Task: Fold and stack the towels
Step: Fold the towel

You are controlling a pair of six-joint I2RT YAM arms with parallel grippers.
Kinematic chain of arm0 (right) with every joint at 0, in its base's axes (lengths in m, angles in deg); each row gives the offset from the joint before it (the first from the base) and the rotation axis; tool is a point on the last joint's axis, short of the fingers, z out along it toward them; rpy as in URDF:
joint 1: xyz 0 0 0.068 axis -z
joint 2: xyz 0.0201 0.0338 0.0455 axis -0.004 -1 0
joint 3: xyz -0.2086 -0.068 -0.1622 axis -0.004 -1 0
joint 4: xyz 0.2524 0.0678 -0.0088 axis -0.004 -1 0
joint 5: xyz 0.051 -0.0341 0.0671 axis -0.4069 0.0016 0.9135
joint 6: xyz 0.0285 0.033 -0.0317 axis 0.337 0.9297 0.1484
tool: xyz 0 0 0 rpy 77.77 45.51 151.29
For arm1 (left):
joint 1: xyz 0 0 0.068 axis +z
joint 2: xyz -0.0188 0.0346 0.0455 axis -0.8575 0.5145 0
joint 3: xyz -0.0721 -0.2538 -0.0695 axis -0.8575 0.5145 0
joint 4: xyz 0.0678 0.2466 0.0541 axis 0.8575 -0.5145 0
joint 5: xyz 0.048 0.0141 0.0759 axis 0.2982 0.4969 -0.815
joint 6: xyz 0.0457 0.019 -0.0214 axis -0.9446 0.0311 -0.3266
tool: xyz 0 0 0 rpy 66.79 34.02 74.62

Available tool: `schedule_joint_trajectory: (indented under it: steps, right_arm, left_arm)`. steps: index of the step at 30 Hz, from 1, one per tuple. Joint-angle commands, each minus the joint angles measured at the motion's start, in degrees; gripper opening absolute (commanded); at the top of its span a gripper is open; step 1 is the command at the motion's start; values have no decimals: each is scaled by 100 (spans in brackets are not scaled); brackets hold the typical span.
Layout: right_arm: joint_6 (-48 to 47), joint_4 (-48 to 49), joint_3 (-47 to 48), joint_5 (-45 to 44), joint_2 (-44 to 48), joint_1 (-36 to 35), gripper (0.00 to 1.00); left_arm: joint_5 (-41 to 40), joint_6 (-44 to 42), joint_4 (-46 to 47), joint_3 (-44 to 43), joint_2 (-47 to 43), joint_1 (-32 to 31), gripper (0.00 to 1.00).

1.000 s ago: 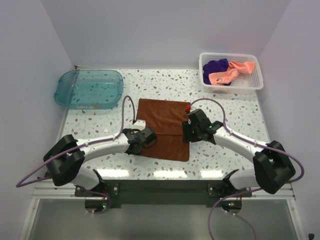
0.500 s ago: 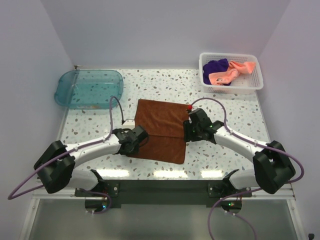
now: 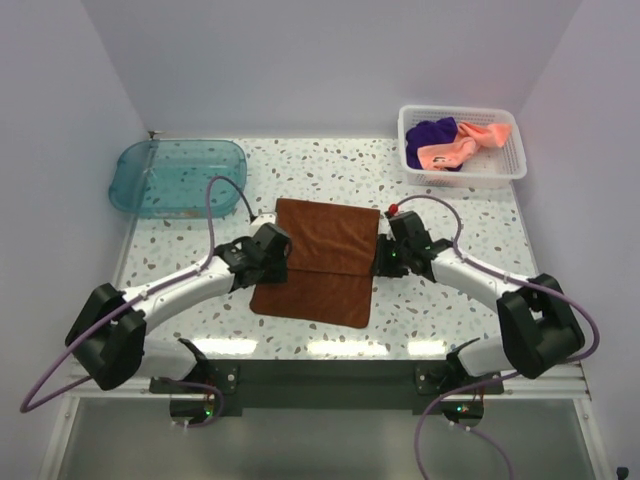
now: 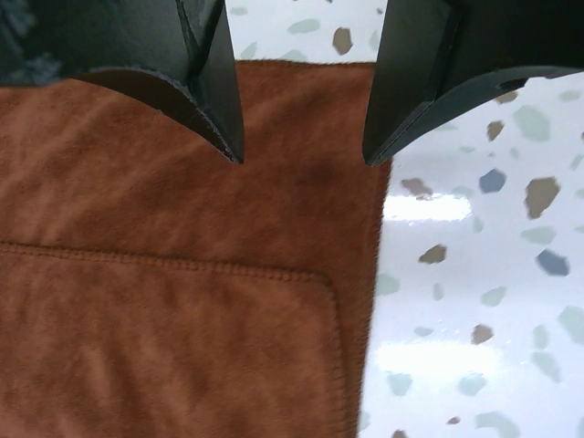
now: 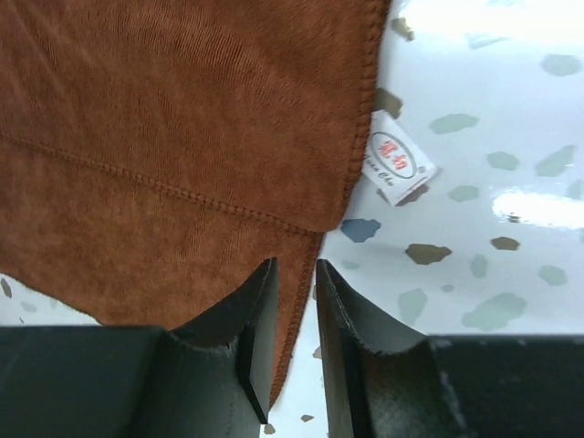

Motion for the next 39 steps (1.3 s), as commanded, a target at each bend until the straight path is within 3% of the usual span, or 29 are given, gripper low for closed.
schedule_joint_trajectory:
  steps: [1,9,16,23,30,39]
  right_arm:
    - [26,186,286,380,-181,-206,27]
    - [-35,-59,234,565,-822,-532,30]
    - [-281,-350,208,100,-1289,-198,30]
    - [-738,-963,401,-24,-772,215,32]
    - [-870,-1194,743,292,-208,321,42]
    - [-449,-597,797,195,-444,848,41]
  left_arm:
    - [311,-276,701,-177,349,39,58]
    - [601,111,1008,324,482,48,58]
    - [882,498,1254,561,325,48,59]
    - [768,586,1211,509,34,48,63]
    - [768,525,1404,377,209,136,63]
    - [733,305,1685,-115,912,329,58]
